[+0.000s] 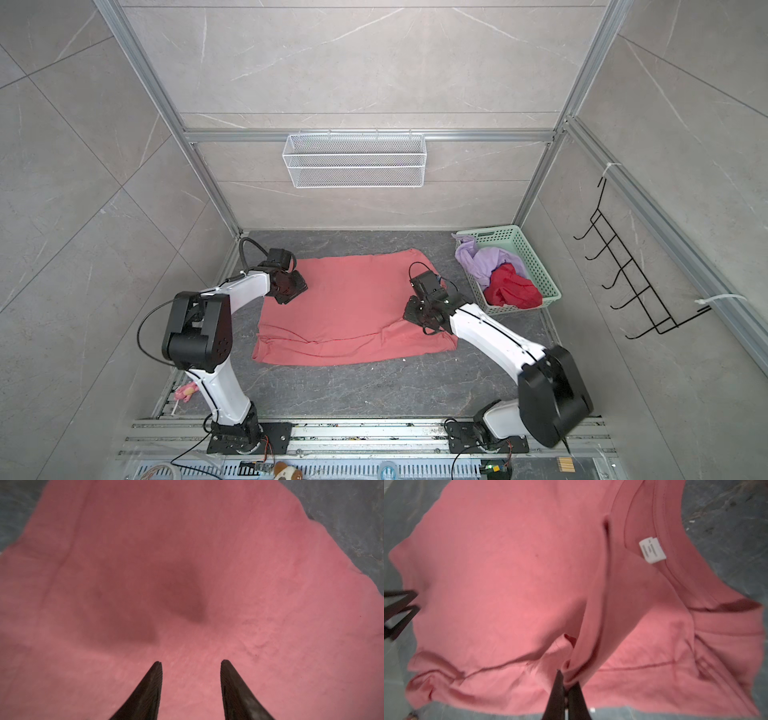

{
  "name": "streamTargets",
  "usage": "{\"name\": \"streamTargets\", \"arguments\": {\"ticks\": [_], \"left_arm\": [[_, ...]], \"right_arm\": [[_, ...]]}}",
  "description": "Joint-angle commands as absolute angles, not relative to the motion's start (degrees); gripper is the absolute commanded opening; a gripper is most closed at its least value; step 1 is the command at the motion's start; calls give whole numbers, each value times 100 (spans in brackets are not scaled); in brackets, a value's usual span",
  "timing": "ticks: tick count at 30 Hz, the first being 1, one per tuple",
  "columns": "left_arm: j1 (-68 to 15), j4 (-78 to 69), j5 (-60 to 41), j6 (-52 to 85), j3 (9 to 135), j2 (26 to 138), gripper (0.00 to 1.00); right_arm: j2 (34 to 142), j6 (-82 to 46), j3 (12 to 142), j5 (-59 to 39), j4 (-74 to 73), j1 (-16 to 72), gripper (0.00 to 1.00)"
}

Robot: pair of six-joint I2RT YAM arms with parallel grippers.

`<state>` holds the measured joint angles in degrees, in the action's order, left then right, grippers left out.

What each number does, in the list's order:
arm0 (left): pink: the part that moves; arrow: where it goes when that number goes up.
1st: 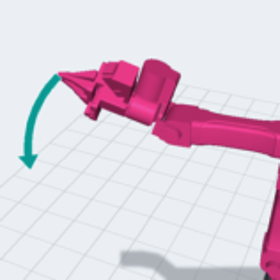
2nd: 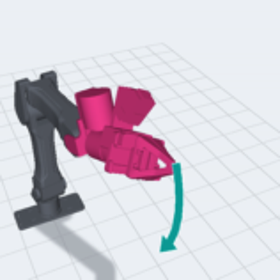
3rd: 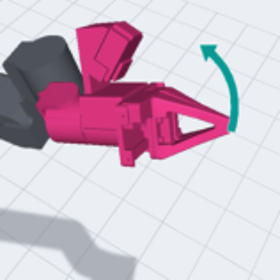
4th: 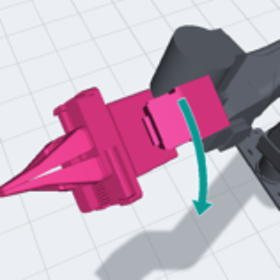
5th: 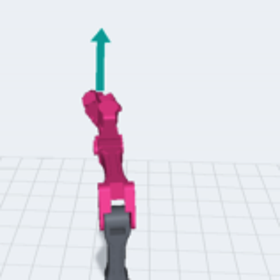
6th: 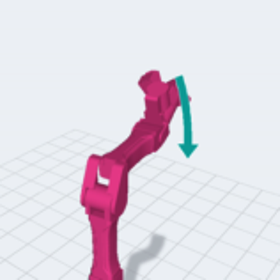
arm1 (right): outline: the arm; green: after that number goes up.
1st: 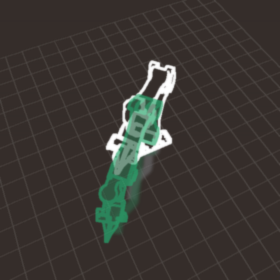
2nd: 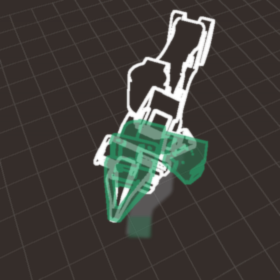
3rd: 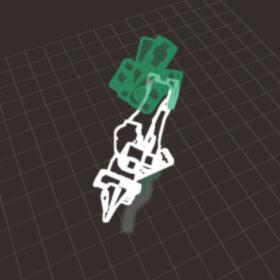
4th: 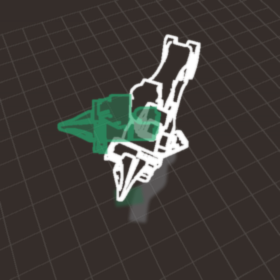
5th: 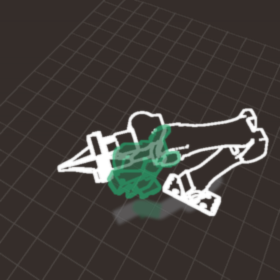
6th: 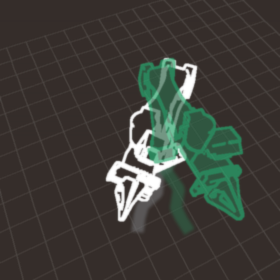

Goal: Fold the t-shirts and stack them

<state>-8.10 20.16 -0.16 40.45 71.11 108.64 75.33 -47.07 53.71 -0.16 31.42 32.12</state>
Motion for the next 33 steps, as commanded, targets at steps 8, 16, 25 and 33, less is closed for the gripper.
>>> {"name": "streamTargets", "arguments": {"ticks": [8, 16, 25, 33], "left_arm": [[-660, 1969, -245, 4082, 7930, 11596, 49], [-570, 1984, -361, 4022, 8094, 11679, 48], [-465, 2214, -74, 3165, 8325, 10808, 55], [245, 2295, -278, 2981, 8479, 10923, 65]], "right_arm": [[5462, -6083, 4246, 779, 6122, 3858, 0], [6046, -5622, 5248, 1755, 6088, 3998, 51], [8307, -3393, 7556, 2799, 3960, 3858, 71], [10314, -2566, 8979, 1169, 2909, 2729, 87]]}}
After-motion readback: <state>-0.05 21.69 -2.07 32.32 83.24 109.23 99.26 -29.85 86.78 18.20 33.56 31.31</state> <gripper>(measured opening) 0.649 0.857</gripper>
